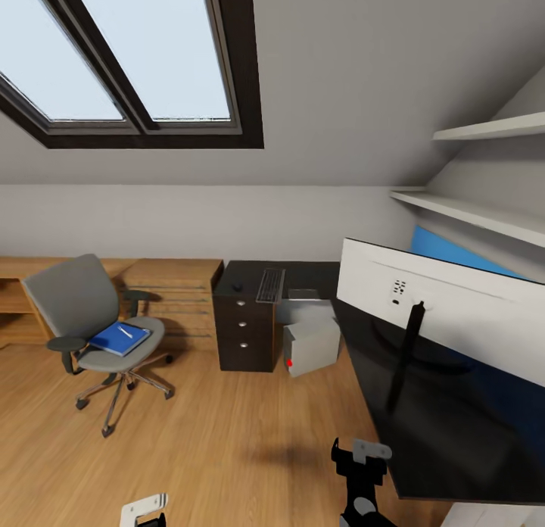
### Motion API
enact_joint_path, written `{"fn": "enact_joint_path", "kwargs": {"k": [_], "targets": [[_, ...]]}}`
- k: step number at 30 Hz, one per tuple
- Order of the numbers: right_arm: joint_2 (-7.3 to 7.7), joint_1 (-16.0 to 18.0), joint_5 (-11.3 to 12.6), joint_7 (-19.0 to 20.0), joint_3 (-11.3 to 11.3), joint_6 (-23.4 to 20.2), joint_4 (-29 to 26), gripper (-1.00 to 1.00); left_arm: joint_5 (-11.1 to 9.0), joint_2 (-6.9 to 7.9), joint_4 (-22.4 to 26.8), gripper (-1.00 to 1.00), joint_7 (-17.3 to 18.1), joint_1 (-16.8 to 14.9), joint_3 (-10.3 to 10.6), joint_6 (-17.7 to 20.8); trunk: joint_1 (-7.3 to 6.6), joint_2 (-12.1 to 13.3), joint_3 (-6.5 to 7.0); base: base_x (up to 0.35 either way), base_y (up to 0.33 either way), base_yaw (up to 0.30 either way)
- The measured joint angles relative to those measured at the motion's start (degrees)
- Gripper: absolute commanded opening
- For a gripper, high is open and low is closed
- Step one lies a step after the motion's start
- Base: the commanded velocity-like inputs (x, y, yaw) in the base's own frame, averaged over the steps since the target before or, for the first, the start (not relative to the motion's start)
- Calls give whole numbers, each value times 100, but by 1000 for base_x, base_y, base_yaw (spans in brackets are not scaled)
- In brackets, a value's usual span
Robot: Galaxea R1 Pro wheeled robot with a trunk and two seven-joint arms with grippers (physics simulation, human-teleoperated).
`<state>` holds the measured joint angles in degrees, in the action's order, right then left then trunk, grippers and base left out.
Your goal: In the bedroom, organize the workspace by keeping the computer under the desk, ensuring the monitor is on the desk, placing the keyboard on the desk next to the monitor, placing the mouse on the desk next to the keyboard, moving the folder from the swivel chair onto the desk next to the mouse, stacking the notebook on top of the folder with the pen on top of the notebook, and positioning the swivel chair next to the desk.
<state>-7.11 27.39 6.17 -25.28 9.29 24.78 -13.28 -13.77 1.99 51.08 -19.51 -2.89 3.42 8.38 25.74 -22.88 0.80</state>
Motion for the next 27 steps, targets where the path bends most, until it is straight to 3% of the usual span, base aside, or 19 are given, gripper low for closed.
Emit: {"fn": "enact_joint_path", "kwargs": {"k": [11, 27], "targets": [[-20, -6, -9, -1, 32, 133, 100, 100, 4, 8, -226, 100, -1, 2, -11, -11, 0, 0, 0, 280, 59, 0], [-98, -6, -1, -10, 36, 286, 112, 100, 15, -6, -263, 100, -1, 0, 2, -16, 2, 0, 81, 14, 2, -1]]}}
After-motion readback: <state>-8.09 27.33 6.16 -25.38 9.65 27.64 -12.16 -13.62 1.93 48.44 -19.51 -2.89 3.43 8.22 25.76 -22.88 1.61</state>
